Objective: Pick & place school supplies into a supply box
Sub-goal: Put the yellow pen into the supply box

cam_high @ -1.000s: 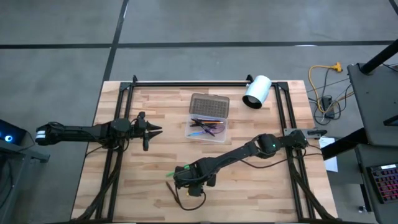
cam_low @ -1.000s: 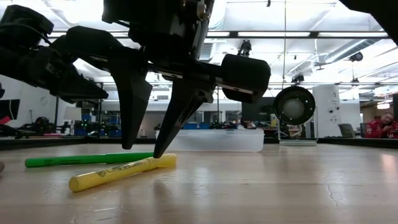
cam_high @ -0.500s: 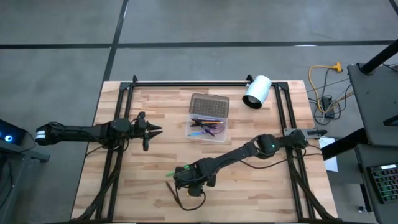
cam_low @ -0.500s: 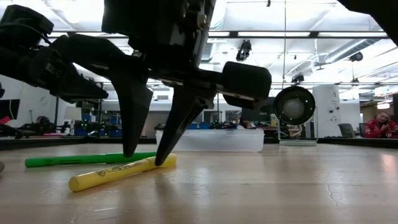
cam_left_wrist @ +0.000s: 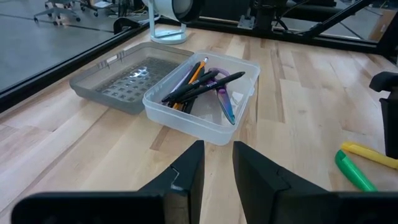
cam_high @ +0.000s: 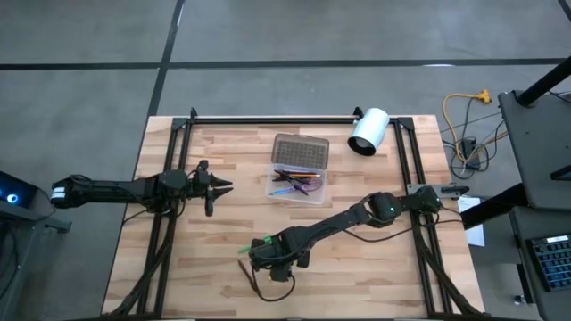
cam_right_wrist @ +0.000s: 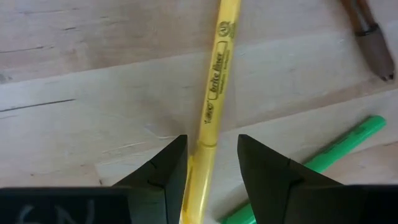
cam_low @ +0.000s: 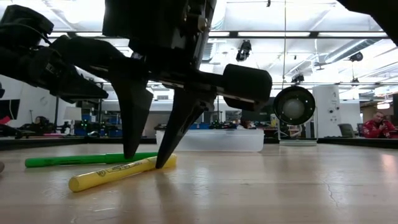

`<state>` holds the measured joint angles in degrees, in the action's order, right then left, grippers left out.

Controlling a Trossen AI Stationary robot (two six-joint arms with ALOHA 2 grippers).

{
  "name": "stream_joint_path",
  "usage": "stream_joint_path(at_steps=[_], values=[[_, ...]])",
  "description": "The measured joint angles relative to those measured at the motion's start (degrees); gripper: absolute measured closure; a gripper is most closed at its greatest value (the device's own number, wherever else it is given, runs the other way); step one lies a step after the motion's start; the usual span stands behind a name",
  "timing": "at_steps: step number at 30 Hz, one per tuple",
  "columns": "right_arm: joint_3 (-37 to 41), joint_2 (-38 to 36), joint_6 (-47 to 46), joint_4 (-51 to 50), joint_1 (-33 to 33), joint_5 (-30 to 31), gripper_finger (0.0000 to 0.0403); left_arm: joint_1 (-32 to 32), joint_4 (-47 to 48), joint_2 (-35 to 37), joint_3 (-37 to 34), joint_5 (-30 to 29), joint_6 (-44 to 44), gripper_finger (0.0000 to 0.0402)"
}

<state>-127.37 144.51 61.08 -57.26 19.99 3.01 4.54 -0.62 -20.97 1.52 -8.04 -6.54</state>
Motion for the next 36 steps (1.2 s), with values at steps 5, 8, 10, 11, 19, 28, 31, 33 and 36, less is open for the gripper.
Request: stream_joint_path(at_steps=[5,8,10,11,19,28,31,33,36], values=[[0.0,0.7,0.3,1.1,0.0,-0.1,0.0268,0.0,0.0,0.0,0.0,0.0,0.0,0.0332],[0.3,0.7,0.6,1.3,0.0,-0.3,0.0268,0.0,0.0,0.0,0.0,0.0,0.0,0.0332],[0.3,0.7,0.5,1.3,0.0,-0.3,0.0268,0.0,0.0,0.0,0.0,0.0,0.0,0.0332],[0.3,0.7,0.2,1.3,0.0,-0.3,0.0268,0.0,0.0,0.0,0.0,0.0,0.0,0.0332],[0.1,0.8,-3.3,0.8,-0.2,-2.7,0.0278,0.0,0.0,0.0,0.0,0.0,0.0,0.0332],[-0.1,0.8,-7.1,0.1,-0.7,-3.7,0.0297,0.0,0.0,0.0,0.0,0.0,0.0,0.0332],[-1.2,0.9,-8.1,-1.4,-0.9,-4.6,0.0301,0.0,0.0,0.0,0.0,0.0,0.0,0.0332],[-2.0,1.0,-8.4,-2.5,-0.9,-5.4,0.0303,0.0,0.0,0.0,0.0,0.0,0.0,0.0332],[-2.7,1.0,-8.4,-3.1,-0.9,-5.8,0.0303,0.0,0.0,0.0,0.0,0.0,0.0,0.0332]])
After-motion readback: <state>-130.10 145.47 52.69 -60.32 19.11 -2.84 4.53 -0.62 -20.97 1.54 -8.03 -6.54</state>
